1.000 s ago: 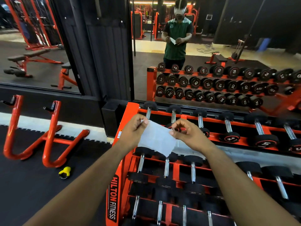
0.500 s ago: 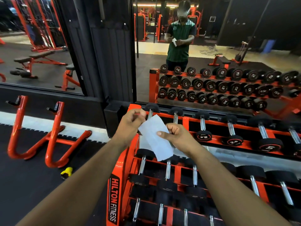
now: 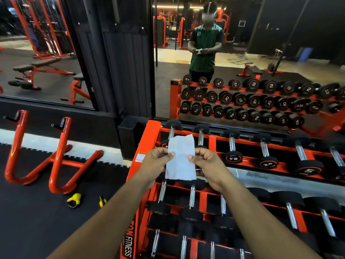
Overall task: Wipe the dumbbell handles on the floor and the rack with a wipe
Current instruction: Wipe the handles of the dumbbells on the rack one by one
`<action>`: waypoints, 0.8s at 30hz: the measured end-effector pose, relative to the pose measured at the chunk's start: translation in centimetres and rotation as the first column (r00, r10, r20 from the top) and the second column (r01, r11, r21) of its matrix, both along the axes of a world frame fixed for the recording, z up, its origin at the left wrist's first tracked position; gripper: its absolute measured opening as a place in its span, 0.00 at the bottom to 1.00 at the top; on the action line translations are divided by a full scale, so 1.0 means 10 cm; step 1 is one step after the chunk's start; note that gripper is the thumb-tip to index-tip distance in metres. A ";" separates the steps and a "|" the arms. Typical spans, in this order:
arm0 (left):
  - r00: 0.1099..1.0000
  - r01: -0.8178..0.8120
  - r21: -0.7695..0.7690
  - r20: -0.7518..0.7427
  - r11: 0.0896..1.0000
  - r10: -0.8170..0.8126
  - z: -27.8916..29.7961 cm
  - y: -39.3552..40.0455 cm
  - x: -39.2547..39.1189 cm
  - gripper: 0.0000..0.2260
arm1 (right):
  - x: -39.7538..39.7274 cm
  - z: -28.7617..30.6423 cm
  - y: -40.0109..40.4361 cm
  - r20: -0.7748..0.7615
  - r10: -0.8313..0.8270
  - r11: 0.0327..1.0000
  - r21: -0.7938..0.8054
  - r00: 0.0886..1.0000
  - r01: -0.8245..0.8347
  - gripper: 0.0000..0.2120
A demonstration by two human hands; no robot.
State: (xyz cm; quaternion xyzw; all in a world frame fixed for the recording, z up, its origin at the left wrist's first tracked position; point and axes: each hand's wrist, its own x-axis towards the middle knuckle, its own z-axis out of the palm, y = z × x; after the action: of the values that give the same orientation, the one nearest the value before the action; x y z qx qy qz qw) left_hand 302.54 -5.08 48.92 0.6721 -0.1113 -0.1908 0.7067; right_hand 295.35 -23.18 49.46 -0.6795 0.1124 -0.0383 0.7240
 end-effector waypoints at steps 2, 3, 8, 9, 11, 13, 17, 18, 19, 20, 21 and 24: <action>0.999 0.000 0.023 0.035 1.000 -0.001 0.04 0.02 0.02 0.04 | 0.00 0.05 -0.05 0.011 0.037 0.998 -0.042 0.999 -0.037 0.10; 0.998 0.020 0.027 0.053 0.999 -0.021 0.06 0.03 0.02 0.04 | 0.00 0.07 -0.06 0.030 0.036 0.998 -0.061 0.999 -0.034 0.10; 0.987 0.113 -0.009 0.113 0.994 -0.111 0.16 0.06 0.06 0.08 | 0.02 0.19 -0.07 0.114 0.004 0.999 -0.042 0.994 0.000 0.08; 0.985 0.109 -0.008 0.134 0.994 -0.107 0.18 0.08 0.09 0.08 | 0.03 0.22 -0.09 0.124 -0.001 0.999 -0.044 0.992 0.007 0.08; 0.979 0.097 -0.013 0.181 0.995 -0.093 0.21 0.12 0.14 0.07 | 0.03 0.25 -0.13 0.155 -0.013 0.998 -0.054 0.988 0.021 0.08; 0.973 0.104 -0.042 0.212 0.994 -0.093 0.27 0.14 0.15 0.10 | 0.03 0.29 -0.17 0.195 0.010 0.996 -0.088 0.981 0.007 0.12; 0.979 0.132 -0.083 0.167 0.988 -0.116 0.33 0.16 0.17 0.10 | 0.01 0.39 -0.20 0.240 0.093 0.963 -0.267 0.966 -0.026 0.15; 0.987 0.127 -0.127 0.114 0.984 -0.112 0.34 0.14 0.17 0.09 | 0.02 0.40 -0.22 0.256 0.104 0.936 -0.352 0.961 -0.007 0.15; 0.994 0.108 -0.182 0.035 0.977 -0.103 0.35 0.12 0.14 0.09 | 0.03 0.40 -0.23 0.273 0.116 0.898 -0.439 0.955 0.016 0.16; 0.993 0.091 -0.233 -0.052 0.968 -0.106 0.36 0.10 0.12 0.08 | 0.04 0.40 -0.23 0.288 0.130 0.858 -0.512 0.949 0.038 0.16; 0.985 0.087 -0.254 -0.120 0.963 -0.121 0.37 0.08 0.09 0.09 | 0.05 0.39 -0.23 0.300 0.143 0.828 -0.558 0.943 0.052 0.16; 0.980 0.146 -0.108 -0.122 0.983 -0.159 0.30 0.04 0.04 0.20 | 0.09 0.34 -0.23 0.336 0.181 0.771 -0.632 0.924 0.079 0.17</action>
State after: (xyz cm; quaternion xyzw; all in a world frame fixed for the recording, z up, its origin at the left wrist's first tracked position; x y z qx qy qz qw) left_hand 302.95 -4.69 51.94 0.6120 -0.1257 -0.2823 0.7280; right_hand 296.24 -25.44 52.85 -0.8659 -0.0675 -0.1839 0.4603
